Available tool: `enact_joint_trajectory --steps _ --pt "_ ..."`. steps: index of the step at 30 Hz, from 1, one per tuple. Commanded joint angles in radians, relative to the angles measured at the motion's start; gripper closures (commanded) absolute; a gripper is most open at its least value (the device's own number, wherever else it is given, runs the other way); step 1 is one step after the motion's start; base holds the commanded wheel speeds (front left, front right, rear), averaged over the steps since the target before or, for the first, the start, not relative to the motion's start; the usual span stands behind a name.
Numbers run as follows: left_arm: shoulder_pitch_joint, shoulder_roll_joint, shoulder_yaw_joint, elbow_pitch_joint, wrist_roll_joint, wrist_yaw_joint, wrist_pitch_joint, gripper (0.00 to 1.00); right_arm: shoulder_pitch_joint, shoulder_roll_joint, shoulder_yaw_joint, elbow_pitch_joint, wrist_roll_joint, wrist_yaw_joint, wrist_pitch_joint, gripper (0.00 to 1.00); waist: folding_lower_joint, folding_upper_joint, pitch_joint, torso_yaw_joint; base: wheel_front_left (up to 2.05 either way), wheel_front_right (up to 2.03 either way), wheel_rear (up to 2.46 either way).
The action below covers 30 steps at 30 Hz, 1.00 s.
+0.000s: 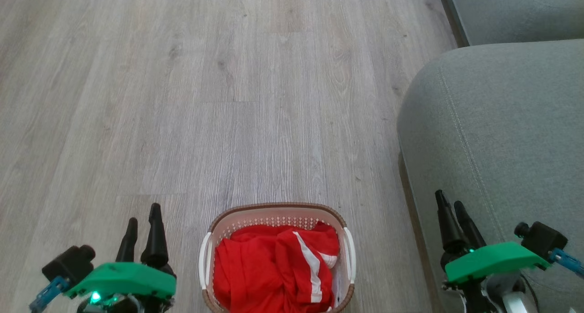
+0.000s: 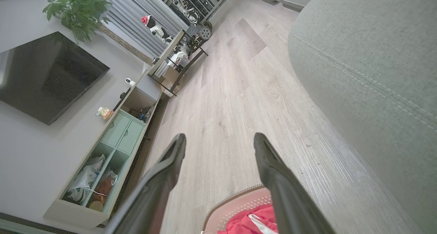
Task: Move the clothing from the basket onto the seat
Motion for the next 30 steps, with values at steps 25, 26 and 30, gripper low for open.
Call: enact_joint_trajectory --steps 25,26,30 --pt "0.014 0.044 -0.050 -0.078 0.343 0.080 -0.083 0.00 -0.051 -0.009 0.056 -0.067 -0.312 0.000 -0.087 0.00 0.0000 -0.0001 0.000 0.001 0.00 0.00 0.00" --pt "0.015 0.045 -0.052 -0.081 0.356 0.083 -0.086 0.00 -0.051 -0.009 0.057 -0.068 -0.324 0.000 -0.090 0.00 0.0000 -0.0001 0.001 0.001 0.00 0.00 0.00" --pt "0.020 0.047 -0.060 -0.087 0.401 0.093 -0.097 0.00 -0.051 -0.009 0.063 -0.074 -0.369 0.000 -0.101 0.00 0.0000 -0.0001 0.001 0.001 0.00 0.00 0.00"
